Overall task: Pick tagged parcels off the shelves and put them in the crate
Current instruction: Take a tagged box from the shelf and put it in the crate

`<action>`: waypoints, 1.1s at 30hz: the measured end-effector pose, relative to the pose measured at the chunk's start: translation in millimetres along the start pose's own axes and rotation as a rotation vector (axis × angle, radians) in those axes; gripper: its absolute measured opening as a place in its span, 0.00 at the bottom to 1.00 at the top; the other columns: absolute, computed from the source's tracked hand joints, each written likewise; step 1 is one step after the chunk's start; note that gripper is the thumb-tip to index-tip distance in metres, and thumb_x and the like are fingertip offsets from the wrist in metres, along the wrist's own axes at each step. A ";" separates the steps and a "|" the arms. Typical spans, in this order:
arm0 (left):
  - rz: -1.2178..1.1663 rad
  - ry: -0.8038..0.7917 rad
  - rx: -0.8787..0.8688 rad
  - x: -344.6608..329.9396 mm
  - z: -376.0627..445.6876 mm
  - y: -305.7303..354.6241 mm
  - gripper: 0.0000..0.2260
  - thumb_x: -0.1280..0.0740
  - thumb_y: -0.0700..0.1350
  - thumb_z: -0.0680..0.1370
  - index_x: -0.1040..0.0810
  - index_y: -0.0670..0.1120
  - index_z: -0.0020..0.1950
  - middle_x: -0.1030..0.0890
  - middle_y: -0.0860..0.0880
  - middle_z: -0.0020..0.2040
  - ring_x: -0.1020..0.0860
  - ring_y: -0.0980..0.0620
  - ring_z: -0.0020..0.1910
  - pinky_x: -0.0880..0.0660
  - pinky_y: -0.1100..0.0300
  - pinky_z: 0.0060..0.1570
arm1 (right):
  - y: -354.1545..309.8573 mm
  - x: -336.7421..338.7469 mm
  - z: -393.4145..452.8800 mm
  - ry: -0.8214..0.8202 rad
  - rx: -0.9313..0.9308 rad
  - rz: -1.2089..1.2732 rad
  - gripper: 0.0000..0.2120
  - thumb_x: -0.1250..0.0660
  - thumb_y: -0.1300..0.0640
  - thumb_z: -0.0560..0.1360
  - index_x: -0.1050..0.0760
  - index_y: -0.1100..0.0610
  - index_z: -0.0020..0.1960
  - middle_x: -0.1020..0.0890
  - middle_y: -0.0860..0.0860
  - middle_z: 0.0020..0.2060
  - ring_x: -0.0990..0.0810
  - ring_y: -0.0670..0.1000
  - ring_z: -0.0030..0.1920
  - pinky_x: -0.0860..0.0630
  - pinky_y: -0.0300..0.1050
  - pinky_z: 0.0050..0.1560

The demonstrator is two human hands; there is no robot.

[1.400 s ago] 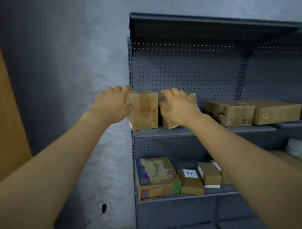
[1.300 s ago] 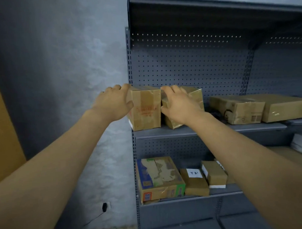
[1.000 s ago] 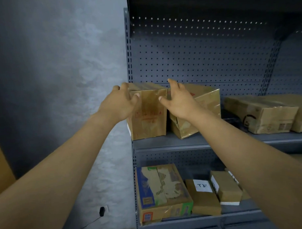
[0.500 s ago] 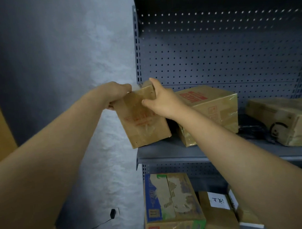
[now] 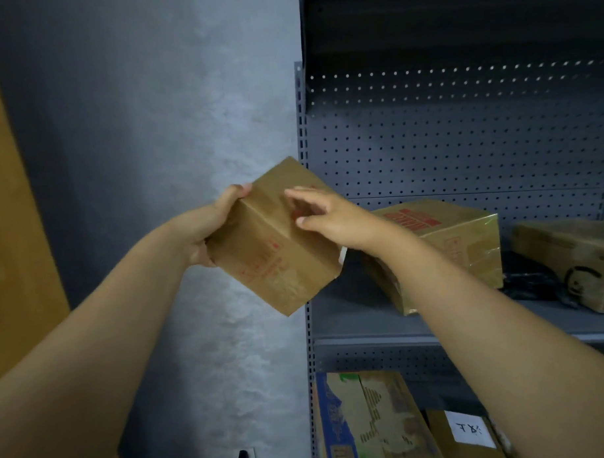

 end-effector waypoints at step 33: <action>-0.058 -0.078 -0.388 -63.8 -7.6 -4.3 0.28 0.36 0.38 0.81 0.45 0.51 0.76 0.23 0.49 0.64 0.21 0.48 0.56 0.18 0.54 0.39 | 33.2 25.8 -48.5 0.618 -0.268 0.124 0.32 0.24 0.53 0.70 0.35 0.54 0.69 0.35 0.53 0.64 0.30 0.50 0.60 0.29 0.44 0.62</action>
Point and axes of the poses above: each hand's wrist, its own z-axis towards the middle knuckle, its own x-axis out of the back of the hand, y = z × x, the point moved 7 cm from there along z, towards the middle knuckle
